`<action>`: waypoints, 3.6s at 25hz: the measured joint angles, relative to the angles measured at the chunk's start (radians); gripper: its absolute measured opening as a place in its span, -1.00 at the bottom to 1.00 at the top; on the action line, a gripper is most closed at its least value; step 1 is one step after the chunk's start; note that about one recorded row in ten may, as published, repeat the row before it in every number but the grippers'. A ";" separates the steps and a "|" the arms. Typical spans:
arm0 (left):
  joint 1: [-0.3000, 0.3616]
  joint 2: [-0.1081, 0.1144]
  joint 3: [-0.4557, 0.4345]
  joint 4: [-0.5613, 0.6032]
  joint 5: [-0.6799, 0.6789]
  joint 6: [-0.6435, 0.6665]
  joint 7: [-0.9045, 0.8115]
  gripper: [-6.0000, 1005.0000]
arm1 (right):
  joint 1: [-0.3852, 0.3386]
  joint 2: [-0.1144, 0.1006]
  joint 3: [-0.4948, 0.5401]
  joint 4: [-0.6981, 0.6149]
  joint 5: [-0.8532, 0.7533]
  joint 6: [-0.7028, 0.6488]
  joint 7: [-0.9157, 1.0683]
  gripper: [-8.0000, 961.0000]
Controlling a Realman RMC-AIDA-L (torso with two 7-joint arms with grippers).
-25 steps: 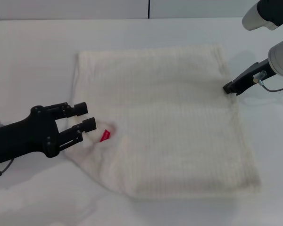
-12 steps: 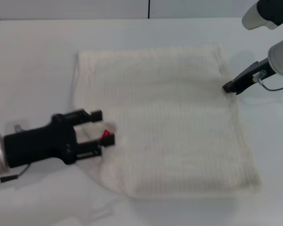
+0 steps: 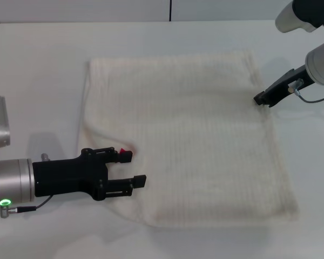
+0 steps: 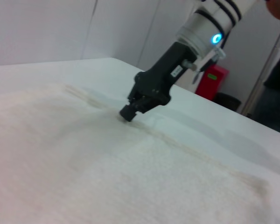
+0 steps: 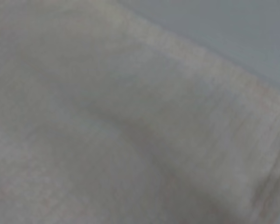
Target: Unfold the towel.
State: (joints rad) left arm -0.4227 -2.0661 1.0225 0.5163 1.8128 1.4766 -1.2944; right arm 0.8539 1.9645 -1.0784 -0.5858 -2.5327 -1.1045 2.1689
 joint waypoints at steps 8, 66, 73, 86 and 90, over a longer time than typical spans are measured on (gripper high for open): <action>0.009 0.005 -0.013 0.009 -0.042 -0.017 -0.001 0.36 | 0.001 0.002 0.000 0.000 0.000 0.000 0.000 -0.99; 0.160 0.074 -0.143 0.054 0.018 0.239 0.024 -0.80 | 0.004 0.005 0.000 0.005 -0.002 0.000 0.002 -0.99; 0.184 0.106 -0.213 0.055 0.038 0.268 -0.033 -0.53 | 0.004 0.005 0.001 0.005 -0.001 0.000 0.004 -0.99; 0.174 0.003 -0.769 -0.059 -0.038 0.294 0.293 0.23 | -0.146 0.048 0.078 -0.199 0.405 0.080 -0.214 -0.99; 0.174 0.004 -0.850 -0.219 -0.128 0.293 0.483 0.22 | -0.216 0.090 0.172 -0.159 0.748 0.144 -0.562 -0.99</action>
State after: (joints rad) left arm -0.2490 -2.0621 0.1723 0.2970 1.6846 1.7694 -0.8114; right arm 0.6376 2.0549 -0.9059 -0.7452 -1.7848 -0.9607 1.6067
